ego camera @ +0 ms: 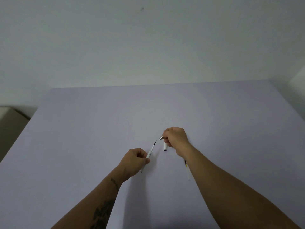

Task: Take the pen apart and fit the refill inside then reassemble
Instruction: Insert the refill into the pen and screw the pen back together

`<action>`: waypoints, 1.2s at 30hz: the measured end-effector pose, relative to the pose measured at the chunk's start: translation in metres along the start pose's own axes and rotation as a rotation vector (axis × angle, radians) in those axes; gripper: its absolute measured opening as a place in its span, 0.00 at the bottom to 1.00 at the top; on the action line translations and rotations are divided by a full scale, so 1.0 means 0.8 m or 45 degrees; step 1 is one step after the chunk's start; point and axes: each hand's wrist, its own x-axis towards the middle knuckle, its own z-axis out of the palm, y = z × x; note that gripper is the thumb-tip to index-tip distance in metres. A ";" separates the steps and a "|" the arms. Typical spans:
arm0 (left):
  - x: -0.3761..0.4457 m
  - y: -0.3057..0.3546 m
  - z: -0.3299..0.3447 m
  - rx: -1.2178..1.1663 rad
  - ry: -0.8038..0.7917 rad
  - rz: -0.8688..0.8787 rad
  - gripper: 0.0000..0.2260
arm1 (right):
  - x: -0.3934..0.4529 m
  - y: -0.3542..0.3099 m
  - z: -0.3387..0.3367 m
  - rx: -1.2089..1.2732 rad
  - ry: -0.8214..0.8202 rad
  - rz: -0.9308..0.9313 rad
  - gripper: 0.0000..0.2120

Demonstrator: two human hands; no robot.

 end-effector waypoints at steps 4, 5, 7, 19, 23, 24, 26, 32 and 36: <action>-0.011 0.001 -0.006 0.033 -0.011 0.044 0.04 | -0.022 -0.009 0.010 0.029 0.009 -0.079 0.07; -0.014 0.001 -0.007 0.044 -0.013 0.055 0.03 | -0.026 -0.009 0.012 0.017 0.009 -0.089 0.07; -0.019 0.000 -0.009 0.055 -0.011 0.074 0.03 | -0.035 -0.007 0.014 -0.001 0.004 -0.093 0.07; -0.043 0.002 -0.020 0.067 -0.009 0.153 0.03 | -0.070 -0.009 0.023 -0.160 -0.140 -0.056 0.06; -0.050 0.000 -0.026 0.063 0.018 0.176 0.04 | -0.076 -0.009 0.023 -0.142 -0.169 -0.070 0.06; -0.051 -0.001 -0.028 0.064 0.026 0.185 0.05 | -0.077 -0.010 0.023 -0.149 -0.168 -0.077 0.06; -0.052 -0.002 -0.031 0.062 0.038 0.199 0.06 | -0.080 -0.011 0.023 -0.186 -0.170 -0.092 0.06; -0.050 -0.006 -0.039 0.057 0.085 0.223 0.08 | -0.086 -0.013 0.032 -0.414 -0.107 -0.241 0.10; -0.046 -0.009 -0.040 0.083 0.143 0.221 0.07 | -0.087 -0.013 0.036 -0.650 -0.119 -0.344 0.12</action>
